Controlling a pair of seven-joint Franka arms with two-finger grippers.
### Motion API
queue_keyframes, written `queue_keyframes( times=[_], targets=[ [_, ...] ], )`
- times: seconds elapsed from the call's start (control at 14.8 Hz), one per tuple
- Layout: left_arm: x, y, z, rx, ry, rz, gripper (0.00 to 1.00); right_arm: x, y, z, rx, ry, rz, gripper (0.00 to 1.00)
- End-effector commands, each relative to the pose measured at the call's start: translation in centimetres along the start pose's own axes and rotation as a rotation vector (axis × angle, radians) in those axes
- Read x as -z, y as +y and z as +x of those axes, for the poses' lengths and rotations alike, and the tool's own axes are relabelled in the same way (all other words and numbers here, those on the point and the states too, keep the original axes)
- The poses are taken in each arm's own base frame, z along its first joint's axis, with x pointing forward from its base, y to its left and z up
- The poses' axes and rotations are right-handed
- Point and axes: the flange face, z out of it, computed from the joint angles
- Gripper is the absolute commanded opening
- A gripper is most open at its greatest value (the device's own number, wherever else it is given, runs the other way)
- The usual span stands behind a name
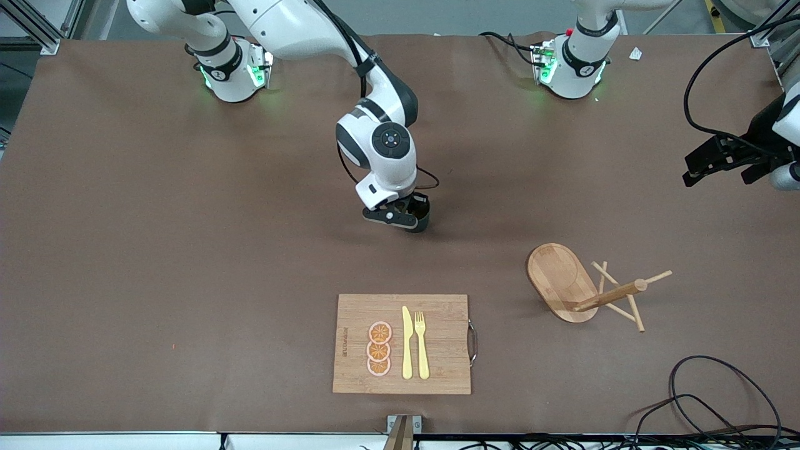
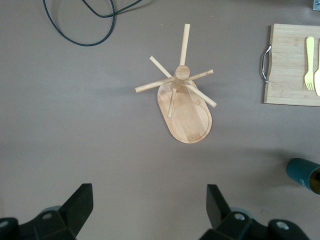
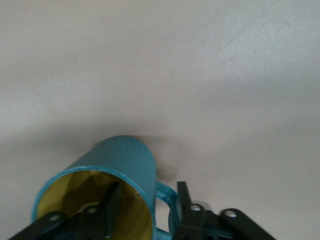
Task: Pass cup and hang on rack
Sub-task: 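Carry the teal mug with the right gripper toward the table middle, then set the mug down, open the right gripper and withdraw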
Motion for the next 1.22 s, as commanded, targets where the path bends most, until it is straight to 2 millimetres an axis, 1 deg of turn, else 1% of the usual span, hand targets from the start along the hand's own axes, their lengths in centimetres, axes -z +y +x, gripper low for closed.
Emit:
queue_keyframes(
  times=[0.0,0.07,0.2,0.27,0.34,0.41,0.47,0.54,0.68,0.75,0.81,0.88,1.02,1.08,1.15],
  targets=[
    [0.2,-0.1,0.3,-0.003,0.015,-0.011,1.0,1.5,0.1,0.2,0.009,-0.009,-0.01,1.0],
    [0.1,-0.2,0.3,-0.001,0.013,-0.011,1.0,3.6,0.3,0.5,0.031,-0.013,-0.007,1.0],
    [0.2,-0.2,0.3,-0.001,0.015,-0.011,1.0,7.1,2.1,2.4,0.039,-0.031,-0.009,1.0],
    [0.2,-0.2,0.3,-0.001,0.015,-0.011,1.0,8.9,3.4,3.4,0.054,-0.044,-0.014,1.0],
    [0.2,-0.2,0.3,0.003,0.015,-0.011,1.0,10.8,5.2,4.8,0.061,-0.063,-0.028,1.0],
    [0.2,-0.2,0.3,0.008,0.018,-0.009,1.0,12.7,7.4,6.5,0.052,-0.084,-0.041,1.0],
    [0.3,-0.1,0.4,0.003,0.023,-0.003,1.0,14.5,10.1,8.8,0.038,-0.096,-0.043,1.0],
    [0.4,-0.1,0.5,-0.007,0.034,0.002,1.0,16.0,12.8,10.7,0.063,-0.109,-0.047,1.0],
    [0.2,-0.1,0.5,-0.009,0.027,-0.008,1.0,18.4,18.2,14.0,0.137,-0.138,-0.051,1.0],
    [-0.1,0.0,0.5,-0.009,0.018,-0.009,1.0,19.7,21.4,15.8,0.13,-0.143,-0.053,1.0],
    [-1.2,0.4,0.8,-0.012,-0.006,-0.006,1.0,21.0,24.8,17.4,0.138,-0.142,-0.07,1.0],
    [-1.6,0.8,0.3,-0.023,-0.048,-0.004,1.0,22.0,27.4,18.4,0.163,-0.139,-0.091,1.0],
    [-1.5,2.0,-0.1,-0.023,-0.067,-0.004,1.0,24.1,32.5,20.2,0.168,-0.14,-0.105,1.0],
    [-1.3,3.5,-0.4,-0.03,-0.065,-0.008,1.0,25.2,35.8,21.1,0.165,-0.146,-0.104,1.0],
    [-1.3,4.7,-0.6,-0.003,-0.065,-0.007,1.0,26.2,38.0,21.5,0.182,-0.148,-0.101,1.0]
  ],
)
